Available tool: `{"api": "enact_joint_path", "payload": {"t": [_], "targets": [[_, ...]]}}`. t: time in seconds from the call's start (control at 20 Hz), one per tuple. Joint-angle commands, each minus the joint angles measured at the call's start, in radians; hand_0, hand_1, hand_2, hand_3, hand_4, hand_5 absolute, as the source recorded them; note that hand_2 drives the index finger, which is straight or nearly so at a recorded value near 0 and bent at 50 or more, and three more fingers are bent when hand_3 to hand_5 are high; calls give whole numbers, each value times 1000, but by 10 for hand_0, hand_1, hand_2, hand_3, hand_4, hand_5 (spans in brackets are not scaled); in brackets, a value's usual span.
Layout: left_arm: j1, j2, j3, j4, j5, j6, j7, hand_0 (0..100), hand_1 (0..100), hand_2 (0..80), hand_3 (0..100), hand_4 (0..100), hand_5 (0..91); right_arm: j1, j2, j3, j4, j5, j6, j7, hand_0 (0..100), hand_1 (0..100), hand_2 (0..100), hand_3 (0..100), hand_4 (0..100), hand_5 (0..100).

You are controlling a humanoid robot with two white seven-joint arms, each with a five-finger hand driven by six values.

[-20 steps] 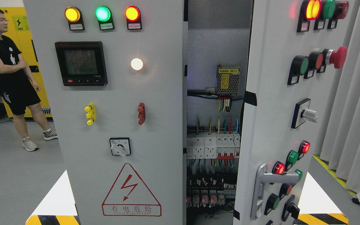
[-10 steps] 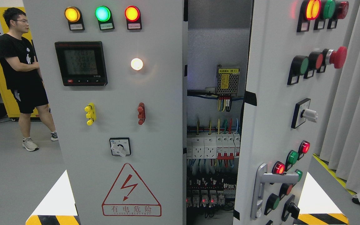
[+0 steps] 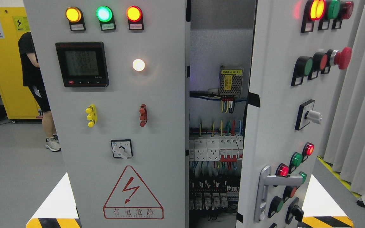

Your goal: Open door with both hands

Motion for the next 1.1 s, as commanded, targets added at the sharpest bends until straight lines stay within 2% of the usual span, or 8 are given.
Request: {"api": "enact_joint_path", "payload": {"t": [0.0, 0.15, 0.25, 0.3, 0.4, 0.65, 0.9, 1.05], "targets": [[-35, 24, -7, -25, -7, -181, -95, 120, 556, 0, 0, 0, 0, 26, 0, 5, 0, -1, 0, -1, 0, 500, 40, 0, 0, 0], [-37, 77, -12, -97, -8, -179, -299, 120, 556, 0, 0, 0, 0, 26, 1, 5, 0, 1, 0, -1, 0, 500, 40, 0, 0, 0], [-44, 81, -16, -125, -11, -178, -414, 120, 556, 0, 0, 0, 0, 26, 0, 5, 0, 1, 0, -1, 0, 500, 40, 0, 0, 0], [-53, 83, -25, -143, -19, -178, -443, 120, 556, 0, 0, 0, 0, 26, 1, 5, 0, 1, 0, -1, 0, 500, 40, 0, 0, 0], [-44, 115, -77, -252, -47, -178, -453, 120, 556, 0, 0, 0, 0, 26, 1, 5, 0, -1, 0, -1, 0, 500, 40, 0, 0, 0], [9, 259, -277, -604, -39, -162, -456, 120, 556, 0, 0, 0, 0, 26, 0, 3, 0, 1, 0, -1, 0, 500, 40, 0, 0, 0], [5, 295, -300, -718, -33, -69, -457, 120, 556, 0, 0, 0, 0, 26, 1, 3, 0, -1, 0, -1, 0, 500, 40, 0, 0, 0], [3, 296, -303, -781, 14, 15, -465, 120, 556, 0, 0, 0, 0, 26, 1, 3, 0, -1, 0, -1, 0, 500, 40, 0, 0, 0]]}}
